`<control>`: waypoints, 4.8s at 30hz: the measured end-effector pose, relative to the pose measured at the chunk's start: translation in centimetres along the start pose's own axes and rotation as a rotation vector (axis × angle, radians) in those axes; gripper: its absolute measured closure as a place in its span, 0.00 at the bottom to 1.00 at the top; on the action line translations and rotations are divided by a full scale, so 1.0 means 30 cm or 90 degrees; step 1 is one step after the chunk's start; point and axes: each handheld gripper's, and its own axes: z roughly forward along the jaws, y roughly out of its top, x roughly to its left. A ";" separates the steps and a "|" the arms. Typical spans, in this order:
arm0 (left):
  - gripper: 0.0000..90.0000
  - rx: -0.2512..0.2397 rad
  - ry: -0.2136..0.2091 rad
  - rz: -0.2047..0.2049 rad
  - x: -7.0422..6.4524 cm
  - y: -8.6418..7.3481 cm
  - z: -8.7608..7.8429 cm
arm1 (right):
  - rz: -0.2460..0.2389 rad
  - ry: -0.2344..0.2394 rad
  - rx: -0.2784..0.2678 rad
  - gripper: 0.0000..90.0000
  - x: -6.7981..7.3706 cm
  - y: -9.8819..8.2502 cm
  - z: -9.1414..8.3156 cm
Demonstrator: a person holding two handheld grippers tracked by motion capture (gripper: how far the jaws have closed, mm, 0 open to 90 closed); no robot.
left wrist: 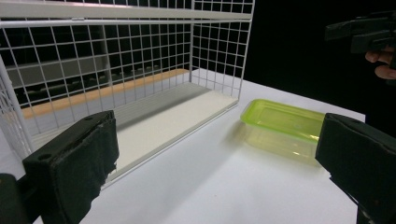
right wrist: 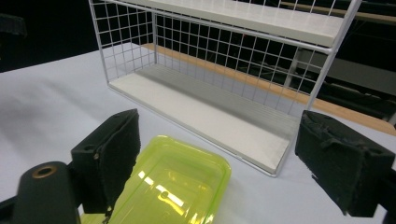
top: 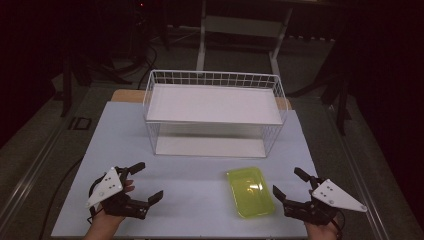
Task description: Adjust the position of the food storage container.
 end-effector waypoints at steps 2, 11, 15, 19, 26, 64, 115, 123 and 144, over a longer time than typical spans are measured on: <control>0.00 -0.001 0.002 -0.001 0.003 0.000 -0.002 | 0.005 0.006 -0.002 0.15 -0.003 0.009 -0.003; 0.00 -0.008 0.014 0.003 0.003 0.003 -0.007 | 0.009 0.020 0.036 0.23 -0.029 0.044 0.015; 0.00 -0.008 0.013 0.009 0.001 0.004 -0.006 | 0.009 0.026 0.054 0.35 -0.046 0.033 0.021; 0.00 -0.006 0.012 0.007 -0.002 0.002 -0.003 | -0.005 0.041 0.101 0.65 -0.067 -0.006 0.029; 0.00 -0.004 0.006 0.013 -0.010 0.002 0.001 | 0.013 0.064 0.158 0.82 -0.093 -0.073 0.054; 0.00 0.007 -0.018 0.016 -0.028 -0.006 0.023 | -0.034 0.190 0.261 1.00 0.000 -0.184 0.153; 0.00 0.014 -0.029 0.025 -0.044 -0.012 0.028 | -0.090 0.276 0.260 1.00 0.132 -0.140 0.277; 0.00 0.014 -0.031 0.025 -0.043 -0.013 0.027 | -0.105 0.299 0.258 1.00 0.182 -0.117 0.336; 0.00 0.014 -0.033 0.030 -0.045 -0.012 0.027 | -0.114 0.290 0.236 1.00 0.188 -0.069 0.366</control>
